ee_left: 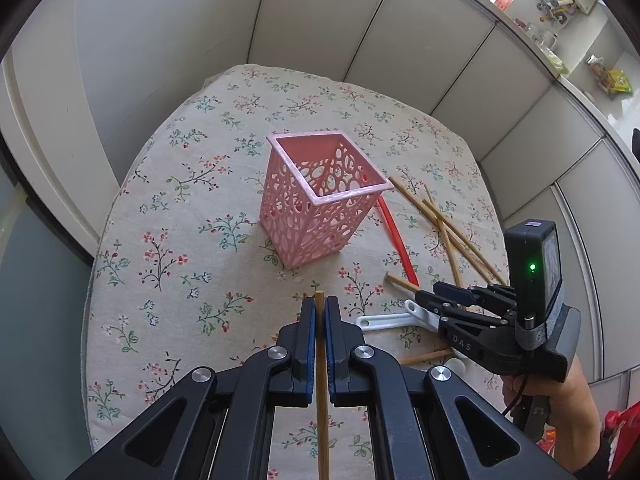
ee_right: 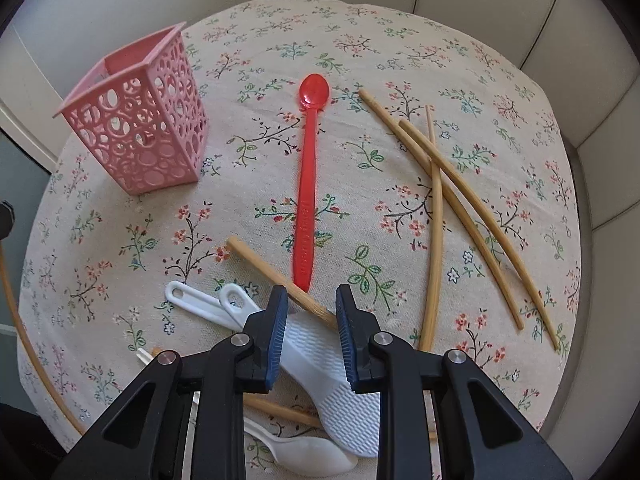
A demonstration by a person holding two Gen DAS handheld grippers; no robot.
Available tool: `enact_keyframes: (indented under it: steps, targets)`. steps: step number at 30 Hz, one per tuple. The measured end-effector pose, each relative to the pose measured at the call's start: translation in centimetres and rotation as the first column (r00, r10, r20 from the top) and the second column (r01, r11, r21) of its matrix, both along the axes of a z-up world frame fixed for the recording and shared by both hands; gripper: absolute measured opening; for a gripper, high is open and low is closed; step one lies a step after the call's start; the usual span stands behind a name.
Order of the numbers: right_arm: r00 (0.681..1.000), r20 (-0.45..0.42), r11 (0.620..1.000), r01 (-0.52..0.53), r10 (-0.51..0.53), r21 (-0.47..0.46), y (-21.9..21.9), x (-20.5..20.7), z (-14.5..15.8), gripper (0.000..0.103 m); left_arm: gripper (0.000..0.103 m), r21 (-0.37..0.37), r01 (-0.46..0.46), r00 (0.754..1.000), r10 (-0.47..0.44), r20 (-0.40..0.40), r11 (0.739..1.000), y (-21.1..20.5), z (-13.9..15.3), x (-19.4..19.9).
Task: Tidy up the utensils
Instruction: 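Grasp a wooden chopstick with the left tool while the right tool grasps another chopstick, then carry both chopsticks upright and lower them into the pink basket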
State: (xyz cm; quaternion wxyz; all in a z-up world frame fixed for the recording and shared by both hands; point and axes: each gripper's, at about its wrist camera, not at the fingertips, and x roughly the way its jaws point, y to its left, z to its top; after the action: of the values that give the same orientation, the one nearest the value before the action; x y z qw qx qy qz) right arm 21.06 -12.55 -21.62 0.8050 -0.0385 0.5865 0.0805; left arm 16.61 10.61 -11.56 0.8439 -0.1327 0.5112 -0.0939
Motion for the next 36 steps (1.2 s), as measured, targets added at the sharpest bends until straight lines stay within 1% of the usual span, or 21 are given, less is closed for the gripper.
enact_keyframes:
  steps: [7,12,16,18,22,26,29,32,35,36]
  targets:
    - [0.999,0.013,0.999,-0.043,0.043,-0.017,1.7,1.5,-0.7,0.026,0.004,0.003,-0.009,1.0,0.009,-0.012,1.0,0.0,-0.5,0.4]
    - [0.998,0.037,0.998,-0.045,0.046,-0.04,2.1,1.7,-0.2,0.019,0.004,0.005,-0.014,1.0,0.014,-0.015,1.0,0.2,-0.8,0.7]
    - [0.997,0.078,1.0,-0.011,0.012,-0.016,1.5,0.9,1.8,0.013,0.004,-0.004,-0.009,1.0,0.009,0.004,1.0,0.2,-0.2,0.7]
    - [0.994,0.104,1.0,0.013,-0.014,0.01,0.7,0.0,3.3,0.007,0.004,-0.004,-0.005,1.0,0.005,0.031,1.0,0.2,0.6,0.3]
    - [0.982,0.177,0.996,0.059,-0.07,0.071,-0.9,-2.0,6.6,0.007,0.004,-0.003,-0.006,0.994,0.006,0.111,1.0,0.1,2.9,-0.7]
    - [0.962,0.256,0.993,0.076,-0.096,0.085,-1.8,-4.2,9.8,0.007,0.004,0.007,-0.019,0.976,0.017,0.216,1.0,-0.1,6.1,-2.1]
    - [0.939,0.323,0.99,0.088,-0.121,0.113,-1.9,-5.8,12.5,0.007,0.004,0.022,-0.036,0.953,0.028,0.301,0.999,-0.3,8.6,-3.4]
    - [0.902,0.411,0.987,0.08,-0.132,0.14,-1.7,-7.3,15.5,0.007,0.004,0.042,-0.069,0.923,0.048,0.381,0.997,-0.4,11.0,-4.4]
    - [0.858,0.492,0.983,0.068,-0.146,0.172,-1.5,-8.3,18.5,0.007,0.004,0.053,-0.094,0.891,0.06,0.449,0.994,-0.4,13.5,-5.1]
    - [0.839,0.522,0.979,0.06,-0.154,0.193,-1.4,-8.6,19.6,0.007,0.004,0.055,-0.099,0.881,0.062,0.469,0.994,-0.4,14.3,-5.2]
